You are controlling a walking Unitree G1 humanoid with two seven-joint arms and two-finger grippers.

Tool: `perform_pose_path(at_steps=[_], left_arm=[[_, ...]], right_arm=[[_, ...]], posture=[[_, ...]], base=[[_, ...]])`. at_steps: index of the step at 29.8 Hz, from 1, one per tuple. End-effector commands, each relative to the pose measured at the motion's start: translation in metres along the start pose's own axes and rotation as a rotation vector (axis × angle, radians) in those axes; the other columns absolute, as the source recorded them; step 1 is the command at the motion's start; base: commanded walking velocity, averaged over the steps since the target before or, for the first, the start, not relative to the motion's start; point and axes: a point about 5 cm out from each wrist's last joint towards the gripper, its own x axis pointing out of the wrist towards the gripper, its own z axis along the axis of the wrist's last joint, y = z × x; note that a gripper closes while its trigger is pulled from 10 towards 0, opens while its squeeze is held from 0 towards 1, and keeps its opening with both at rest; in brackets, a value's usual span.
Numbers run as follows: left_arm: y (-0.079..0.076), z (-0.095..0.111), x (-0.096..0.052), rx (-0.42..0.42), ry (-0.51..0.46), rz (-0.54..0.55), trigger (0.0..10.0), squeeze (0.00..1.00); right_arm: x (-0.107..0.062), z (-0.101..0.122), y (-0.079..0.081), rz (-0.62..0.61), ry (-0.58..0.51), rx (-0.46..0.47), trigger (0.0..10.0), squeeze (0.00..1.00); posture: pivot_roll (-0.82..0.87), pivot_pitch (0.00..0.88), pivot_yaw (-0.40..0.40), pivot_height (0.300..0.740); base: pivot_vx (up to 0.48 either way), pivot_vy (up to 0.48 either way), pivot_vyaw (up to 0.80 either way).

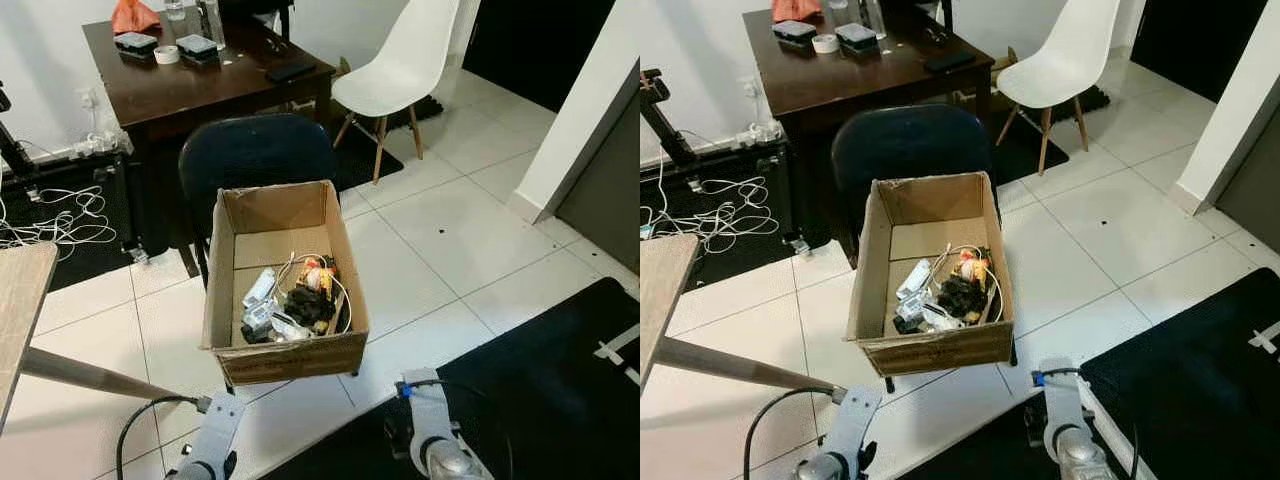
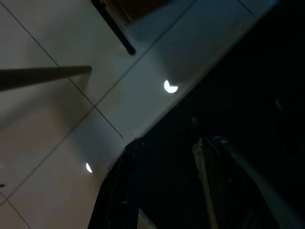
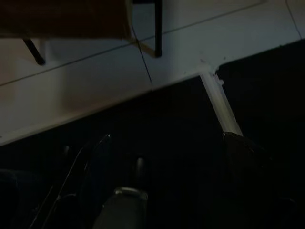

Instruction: Picking trash to rubbish bin

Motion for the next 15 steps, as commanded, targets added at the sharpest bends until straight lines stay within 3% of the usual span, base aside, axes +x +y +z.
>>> perform_pose_path(at_steps=[1,15], left_arm=[[0.0052,-0.0059,-0.0014,0.01,0.02,0.005,10.0,0.0],[0.0052,-0.0117,-0.0029,0.001,0.024,0.023,10.0,0.0]], right_arm=[[-0.0001,-0.0025,0.0022,-0.003,0.014,0.021,10.0,0.0],[0.0026,0.0053,-0.0002,0.01,0.013,-0.005,10.0,0.0]], posture=[[0.04,0.133,0.066,0.74],[0.06,0.104,0.042,0.74]], base=[[0.0,0.0,0.0],[0.0,0.0,0.0]])
